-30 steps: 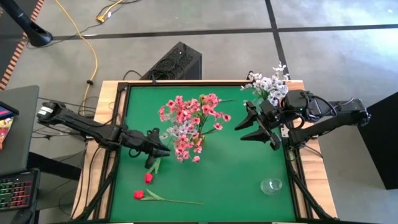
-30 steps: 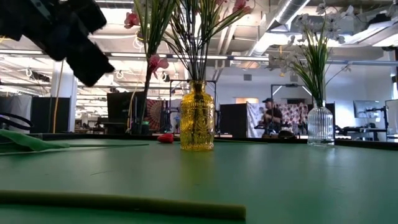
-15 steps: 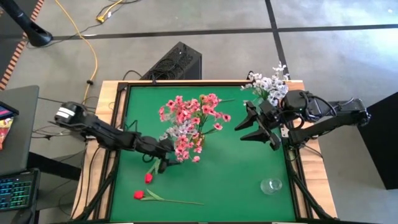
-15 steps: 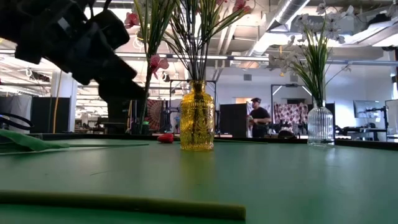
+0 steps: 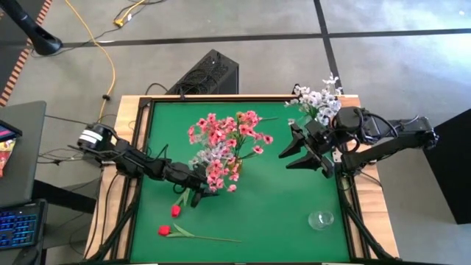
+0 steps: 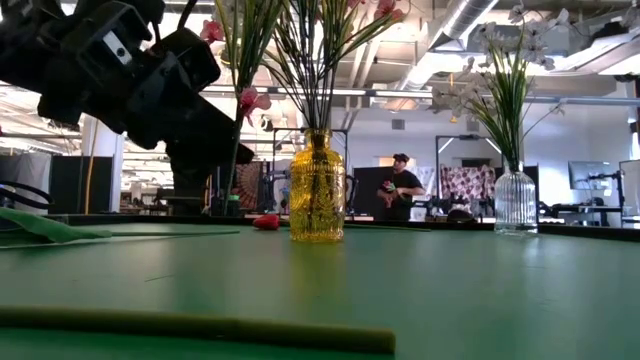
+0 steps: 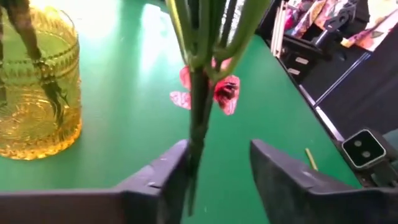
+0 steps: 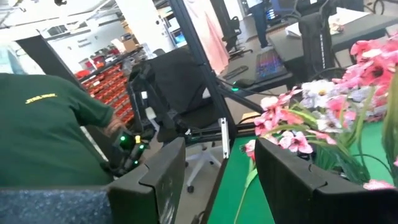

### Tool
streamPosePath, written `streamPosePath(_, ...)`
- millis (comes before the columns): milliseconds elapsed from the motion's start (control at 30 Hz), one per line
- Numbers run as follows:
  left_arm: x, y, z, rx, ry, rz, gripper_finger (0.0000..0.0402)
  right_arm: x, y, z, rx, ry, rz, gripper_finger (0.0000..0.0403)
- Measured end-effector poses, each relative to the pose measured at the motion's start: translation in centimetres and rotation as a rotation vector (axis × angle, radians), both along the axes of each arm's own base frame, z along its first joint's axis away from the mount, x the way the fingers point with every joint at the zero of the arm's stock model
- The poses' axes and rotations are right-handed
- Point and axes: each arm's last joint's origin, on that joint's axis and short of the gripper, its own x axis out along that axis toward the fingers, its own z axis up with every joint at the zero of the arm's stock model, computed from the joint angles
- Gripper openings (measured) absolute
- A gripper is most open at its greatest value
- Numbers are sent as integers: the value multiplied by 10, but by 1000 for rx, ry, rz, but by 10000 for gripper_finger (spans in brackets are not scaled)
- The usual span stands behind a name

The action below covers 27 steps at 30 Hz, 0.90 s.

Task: Sort flowers into vase by color
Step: Put the white flowers into the top transparent vase

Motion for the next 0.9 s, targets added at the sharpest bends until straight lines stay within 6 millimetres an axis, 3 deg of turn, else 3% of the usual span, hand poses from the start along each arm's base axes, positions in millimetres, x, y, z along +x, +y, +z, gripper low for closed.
streamPosePath(233,-1,-2,3,16,-15,-78,13,0,0,0,0,0,1,219)
streamPosePath(400,-6,-1,13,37,-19,-121,4,0,0,0,0,-1,2,219)
streamPosePath(533,-17,1,33,88,-49,-138,3,0,0,0,0,-1,4,219)
streamPosePath(900,-72,16,87,170,-122,-116,1,0,0,0,-17,-8,4,219)
